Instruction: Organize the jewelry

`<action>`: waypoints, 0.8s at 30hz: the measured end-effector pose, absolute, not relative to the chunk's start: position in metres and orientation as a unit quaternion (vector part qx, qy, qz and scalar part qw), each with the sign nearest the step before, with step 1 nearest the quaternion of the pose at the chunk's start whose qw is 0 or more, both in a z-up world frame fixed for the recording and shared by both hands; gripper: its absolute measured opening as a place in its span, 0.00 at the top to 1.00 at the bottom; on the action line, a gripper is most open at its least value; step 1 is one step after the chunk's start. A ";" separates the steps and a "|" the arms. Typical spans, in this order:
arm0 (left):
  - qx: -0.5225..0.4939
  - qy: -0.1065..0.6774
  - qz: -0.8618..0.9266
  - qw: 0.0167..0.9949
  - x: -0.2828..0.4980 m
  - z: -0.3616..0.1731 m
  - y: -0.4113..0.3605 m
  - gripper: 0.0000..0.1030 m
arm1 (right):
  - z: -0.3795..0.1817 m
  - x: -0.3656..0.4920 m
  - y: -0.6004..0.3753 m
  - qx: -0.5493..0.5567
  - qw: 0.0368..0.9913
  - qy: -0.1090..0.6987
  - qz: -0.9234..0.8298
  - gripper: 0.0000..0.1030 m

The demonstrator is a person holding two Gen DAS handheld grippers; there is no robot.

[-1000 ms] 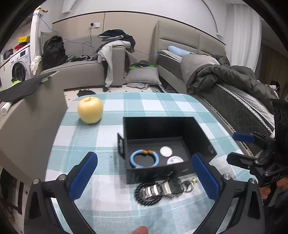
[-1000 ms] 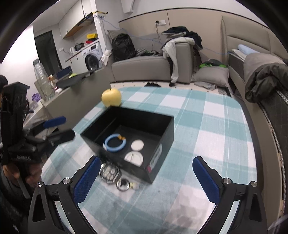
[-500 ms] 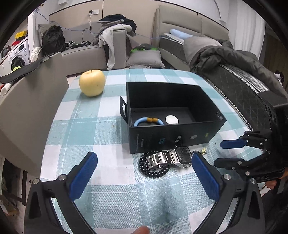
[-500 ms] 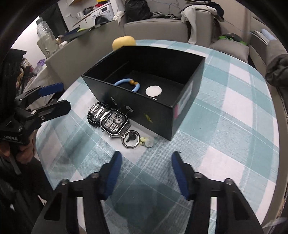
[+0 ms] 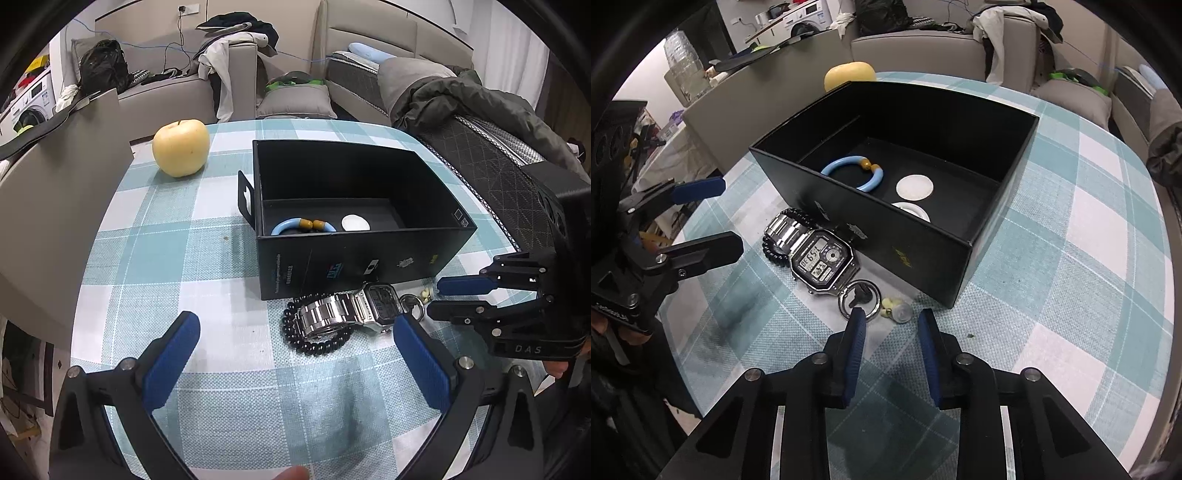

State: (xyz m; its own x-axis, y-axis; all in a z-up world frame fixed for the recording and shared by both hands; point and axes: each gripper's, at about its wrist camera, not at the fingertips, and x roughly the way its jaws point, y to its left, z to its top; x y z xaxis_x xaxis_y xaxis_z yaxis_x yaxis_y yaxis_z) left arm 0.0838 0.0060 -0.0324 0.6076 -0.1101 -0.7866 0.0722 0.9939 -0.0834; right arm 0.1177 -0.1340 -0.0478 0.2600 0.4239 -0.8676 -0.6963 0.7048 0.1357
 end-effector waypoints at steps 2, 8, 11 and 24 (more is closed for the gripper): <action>-0.019 0.440 -0.048 0.896 0.087 -0.033 0.006 0.01 | -0.049 0.117 -0.131 -0.146 0.782 0.489 0.358 0.73; -0.021 0.446 -0.044 0.894 0.089 -0.037 0.005 0.01 | -0.049 0.116 -0.124 -0.158 0.785 0.482 0.356 0.78; -0.017 0.447 -0.044 0.893 0.088 -0.038 0.004 0.01 | -0.049 0.113 -0.121 -0.164 0.785 0.477 0.359 0.85; -0.018 0.449 -0.043 0.893 0.089 -0.039 0.002 0.01 | -0.041 0.108 -0.135 -0.148 0.789 0.468 0.369 0.88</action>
State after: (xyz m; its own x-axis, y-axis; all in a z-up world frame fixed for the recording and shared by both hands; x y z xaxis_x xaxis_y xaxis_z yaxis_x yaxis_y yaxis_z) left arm 0.0892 0.0024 -0.0386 0.5940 -0.0924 -0.7991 0.0594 0.9957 -0.0710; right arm 0.1076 -0.1351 -0.0409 0.2905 0.4440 -0.8476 -0.7213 0.6837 0.1109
